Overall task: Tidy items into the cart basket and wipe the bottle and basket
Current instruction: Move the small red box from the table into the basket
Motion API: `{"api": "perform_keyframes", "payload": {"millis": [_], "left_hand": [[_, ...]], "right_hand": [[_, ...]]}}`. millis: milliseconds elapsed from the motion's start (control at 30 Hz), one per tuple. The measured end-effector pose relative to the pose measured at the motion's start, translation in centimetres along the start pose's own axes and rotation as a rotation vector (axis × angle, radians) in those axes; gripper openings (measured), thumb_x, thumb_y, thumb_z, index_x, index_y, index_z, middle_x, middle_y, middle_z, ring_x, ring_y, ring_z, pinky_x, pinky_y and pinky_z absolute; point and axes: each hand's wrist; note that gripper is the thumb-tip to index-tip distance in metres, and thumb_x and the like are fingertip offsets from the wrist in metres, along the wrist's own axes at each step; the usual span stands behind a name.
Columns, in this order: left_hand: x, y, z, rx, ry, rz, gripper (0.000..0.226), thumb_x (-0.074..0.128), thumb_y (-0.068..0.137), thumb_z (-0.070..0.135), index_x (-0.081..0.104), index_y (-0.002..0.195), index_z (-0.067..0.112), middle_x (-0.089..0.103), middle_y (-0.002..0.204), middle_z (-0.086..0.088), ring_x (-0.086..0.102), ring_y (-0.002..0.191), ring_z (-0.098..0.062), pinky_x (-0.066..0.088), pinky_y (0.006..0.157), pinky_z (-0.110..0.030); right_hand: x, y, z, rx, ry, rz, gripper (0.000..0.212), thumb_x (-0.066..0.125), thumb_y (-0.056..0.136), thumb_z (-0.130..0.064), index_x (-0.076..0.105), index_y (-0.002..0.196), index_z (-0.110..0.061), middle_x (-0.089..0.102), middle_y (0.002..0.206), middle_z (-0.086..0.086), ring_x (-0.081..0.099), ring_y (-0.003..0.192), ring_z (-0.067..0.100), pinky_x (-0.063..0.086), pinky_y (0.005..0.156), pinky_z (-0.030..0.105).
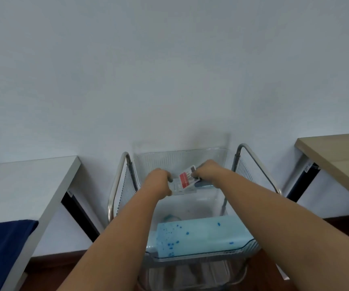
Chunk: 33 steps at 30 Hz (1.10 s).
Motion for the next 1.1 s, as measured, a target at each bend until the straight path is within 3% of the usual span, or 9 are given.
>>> {"api": "perform_keyframes", "payload": {"millis": [100, 300, 533, 867, 1100], "left_hand": [[1.2, 1.2, -0.3, -0.015, 0.045, -0.043, 0.046, 0.083, 0.075, 0.023, 0.067, 0.117, 0.018, 0.062, 0.118, -0.004, 0.059, 0.106, -0.023, 0.047, 0.091, -0.03], [2.4, 2.8, -0.5, 0.011, 0.066, 0.04, 0.029, 0.084, 0.073, 0.021, 0.07, 0.098, 0.018, 0.063, 0.106, -0.003, 0.059, 0.09, -0.019, 0.051, 0.084, -0.03], [3.1, 3.0, -0.7, 0.002, 0.011, 0.073, 0.029, 0.084, 0.072, 0.02, 0.072, 0.099, 0.018, 0.064, 0.102, 0.0, 0.057, 0.081, -0.015, 0.044, 0.072, -0.024], [3.3, 3.4, -1.0, -0.055, -0.102, 0.04, 0.038, 0.086, 0.071, 0.02, 0.073, 0.106, 0.016, 0.068, 0.106, -0.003, 0.064, 0.09, -0.019, 0.052, 0.084, -0.028], [3.5, 3.6, -1.3, -0.043, -0.11, 0.045, 0.036, 0.087, 0.07, 0.018, 0.073, 0.103, 0.016, 0.067, 0.105, -0.002, 0.061, 0.084, -0.017, 0.047, 0.075, -0.024]], "right_hand": [[1.1, 1.0, 0.3, -0.05, -0.205, 0.068, 0.041, 0.071, 0.078, -0.006, 0.047, 0.112, -0.004, 0.058, 0.109, 0.014, 0.062, 0.1, 0.033, 0.057, 0.083, 0.045], [2.3, 2.2, 0.8, -0.294, -0.673, 0.132, 0.016, 0.067, 0.084, -0.023, 0.064, 0.097, -0.015, 0.066, 0.105, 0.008, 0.061, 0.089, 0.024, 0.05, 0.074, 0.032], [2.1, 2.5, 1.4, -0.452, -0.818, -0.004, 0.047, 0.085, 0.066, -0.032, 0.065, 0.108, -0.028, 0.051, 0.105, 0.002, 0.052, 0.088, 0.018, 0.045, 0.075, 0.029], [3.2, 1.9, 2.5, -0.563, -0.824, 0.036, 0.043, 0.079, 0.073, -0.018, 0.057, 0.11, -0.021, 0.048, 0.111, 0.004, 0.05, 0.085, 0.018, 0.044, 0.074, 0.026], [2.8, 2.5, 2.5, -0.571, -0.83, 0.042, 0.04, 0.083, 0.069, -0.022, 0.064, 0.105, -0.019, 0.045, 0.098, -0.001, 0.048, 0.082, 0.016, 0.04, 0.069, 0.026]]}}
Point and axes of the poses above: each hand's wrist, its own y-axis towards the middle knuckle, its own x-axis out of the palm, z = x × y
